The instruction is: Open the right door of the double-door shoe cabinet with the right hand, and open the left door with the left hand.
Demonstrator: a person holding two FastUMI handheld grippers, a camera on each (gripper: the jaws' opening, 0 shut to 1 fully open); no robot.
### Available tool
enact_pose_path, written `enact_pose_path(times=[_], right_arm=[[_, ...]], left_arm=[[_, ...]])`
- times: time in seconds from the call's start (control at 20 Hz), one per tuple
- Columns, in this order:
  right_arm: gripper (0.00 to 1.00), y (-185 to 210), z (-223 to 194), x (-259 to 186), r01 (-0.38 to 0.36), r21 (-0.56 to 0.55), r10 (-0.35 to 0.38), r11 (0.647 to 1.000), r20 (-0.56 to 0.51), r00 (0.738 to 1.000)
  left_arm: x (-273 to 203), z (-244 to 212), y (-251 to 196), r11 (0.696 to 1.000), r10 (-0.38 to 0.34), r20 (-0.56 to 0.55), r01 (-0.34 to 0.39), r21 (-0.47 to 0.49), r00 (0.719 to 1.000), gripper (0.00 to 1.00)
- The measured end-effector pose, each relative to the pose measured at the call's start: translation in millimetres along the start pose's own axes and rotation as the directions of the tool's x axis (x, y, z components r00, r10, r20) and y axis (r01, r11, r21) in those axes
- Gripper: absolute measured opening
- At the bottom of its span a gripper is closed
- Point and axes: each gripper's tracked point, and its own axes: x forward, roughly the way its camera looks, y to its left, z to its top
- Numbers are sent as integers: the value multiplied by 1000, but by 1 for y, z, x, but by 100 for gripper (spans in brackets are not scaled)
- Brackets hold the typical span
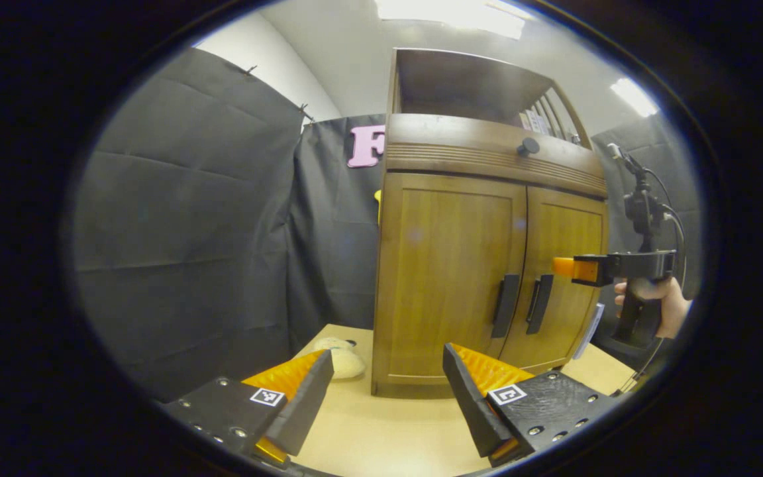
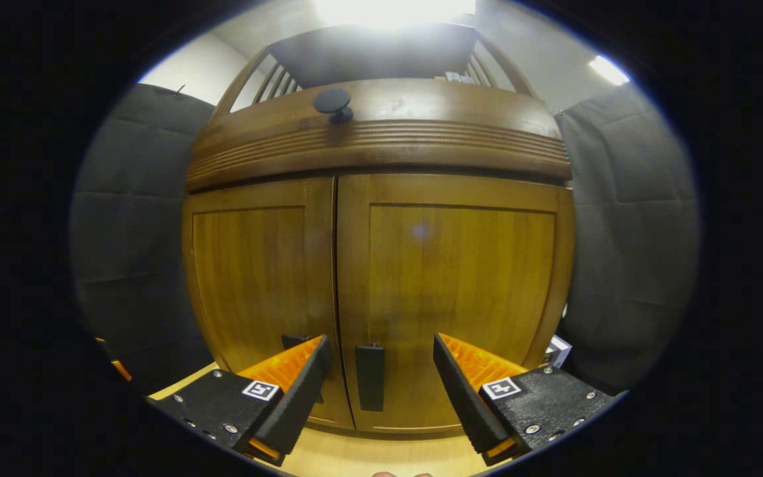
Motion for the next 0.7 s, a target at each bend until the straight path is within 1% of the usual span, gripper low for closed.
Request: enact_pose_path(times=[0.05, 0.1, 0.15, 0.25, 0.3, 0.4, 0.45, 0.5, 0.55, 0.7], right_arm=[[95, 1, -6, 6, -4, 5, 4, 1000, -8, 1000], [95, 2, -11, 12, -2, 0, 2, 1000, -16, 1000], [95, 3, -15, 18, -2, -5, 2, 1000, -25, 1000], [96, 8, -27, 29, -11, -3, 11, 1000, -41, 999], [95, 9, -31, 34, -15, -3, 15, 1000, -47, 999], [96, 5, -39, 47, -4, -5, 3, 1000, -64, 998], [96, 4, -43, 48, 3, -7, -4, 1000, -69, 998], [96, 3, -45, 51, 11, -14, -12, 1000, -71, 997], [96, 1, -51, 54, 14, -21, -16, 1000, -79, 997], [95, 1, -59, 59, -14, -35, 11, 999, -92, 996]], left_arm=[[-1, -2, 0, 1000, 6, -8, -6, -4, 1000, 100], [-1, -3, 0, 1000, 9, -18, -9, -8, 1000, 95], [-3, -4, 0, 1000, 12, -28, -12, -11, 1000, 100], [-2, -5, 1, 1000, 14, -48, -15, -11, 999, 100], [-1, -6, 1, 1000, 14, -58, -15, -9, 998, 95], [-1, -9, 1, 1000, 16, -80, -16, -3, 997, 95], [-2, -10, 1, 1000, 14, -88, -15, -3, 996, 100], [-1, -11, 1, 1000, 12, -95, -12, -5, 995, 95], [-1, -12, 1, 1000, 9, -103, -10, -10, 995, 95], [0, -14, 1, 1000, -2, -123, -1, -26, 992, 95]])
